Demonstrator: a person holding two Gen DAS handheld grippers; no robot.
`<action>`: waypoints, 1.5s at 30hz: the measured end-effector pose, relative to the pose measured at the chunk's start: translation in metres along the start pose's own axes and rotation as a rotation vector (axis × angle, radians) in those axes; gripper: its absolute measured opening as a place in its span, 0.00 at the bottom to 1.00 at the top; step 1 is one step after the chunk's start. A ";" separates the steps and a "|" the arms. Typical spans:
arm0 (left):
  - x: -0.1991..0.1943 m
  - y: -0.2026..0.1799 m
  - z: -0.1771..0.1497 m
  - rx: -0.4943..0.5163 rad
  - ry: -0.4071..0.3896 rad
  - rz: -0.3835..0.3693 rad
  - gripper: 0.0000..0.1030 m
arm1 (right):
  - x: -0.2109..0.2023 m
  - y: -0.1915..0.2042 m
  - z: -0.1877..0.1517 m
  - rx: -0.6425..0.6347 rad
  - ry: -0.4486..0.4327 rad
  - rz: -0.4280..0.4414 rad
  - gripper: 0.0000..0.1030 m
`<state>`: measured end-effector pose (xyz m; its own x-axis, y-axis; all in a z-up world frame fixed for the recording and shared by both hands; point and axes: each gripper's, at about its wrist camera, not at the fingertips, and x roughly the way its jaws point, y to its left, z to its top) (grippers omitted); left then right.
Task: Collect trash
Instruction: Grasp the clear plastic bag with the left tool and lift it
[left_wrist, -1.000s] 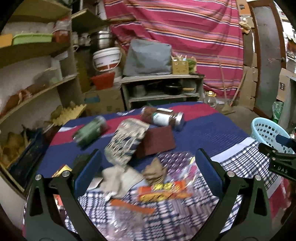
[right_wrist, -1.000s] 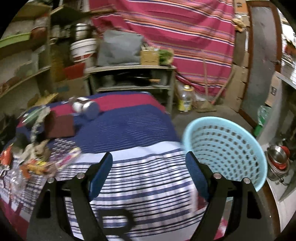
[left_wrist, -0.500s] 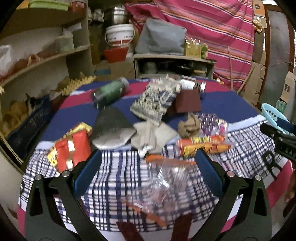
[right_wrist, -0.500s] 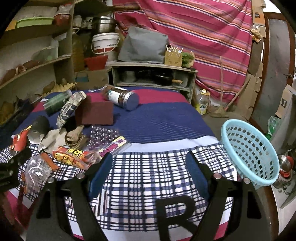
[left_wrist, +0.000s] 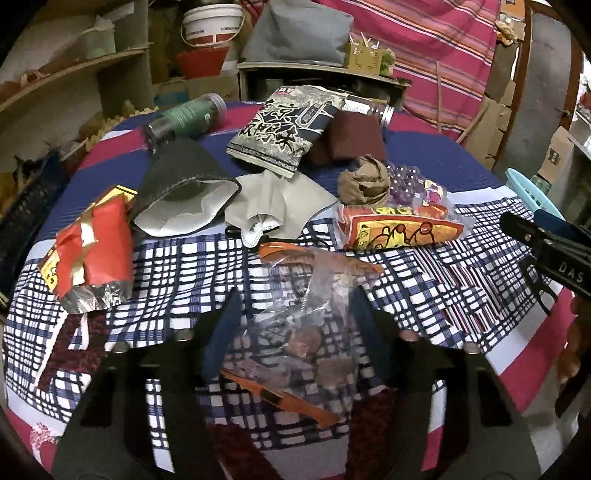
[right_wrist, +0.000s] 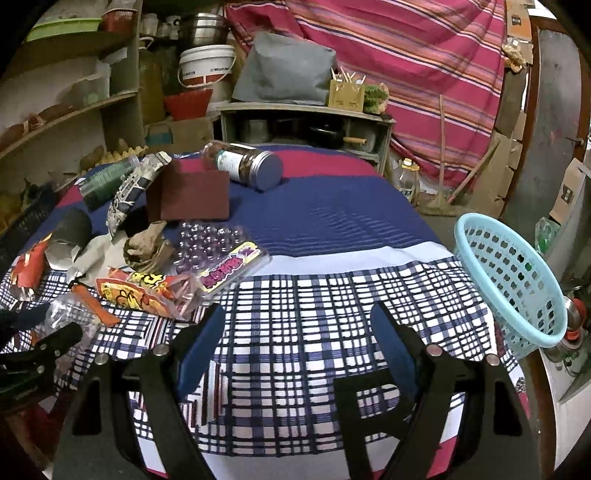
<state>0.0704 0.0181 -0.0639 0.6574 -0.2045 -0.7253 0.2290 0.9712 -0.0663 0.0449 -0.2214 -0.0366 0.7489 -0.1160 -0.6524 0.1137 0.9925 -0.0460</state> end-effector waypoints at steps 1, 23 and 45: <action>-0.001 0.001 0.001 -0.003 -0.006 -0.006 0.48 | 0.000 0.002 0.000 -0.005 0.000 0.003 0.77; -0.054 0.055 0.038 -0.080 -0.137 0.084 0.41 | 0.022 0.082 0.006 -0.171 0.087 0.166 0.77; -0.047 0.080 0.046 -0.115 -0.127 0.154 0.41 | 0.048 0.106 0.018 -0.295 0.119 0.240 0.64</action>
<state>0.0911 0.0996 -0.0033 0.7651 -0.0598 -0.6411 0.0404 0.9982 -0.0449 0.1051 -0.1225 -0.0591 0.6488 0.1087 -0.7532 -0.2608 0.9616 -0.0859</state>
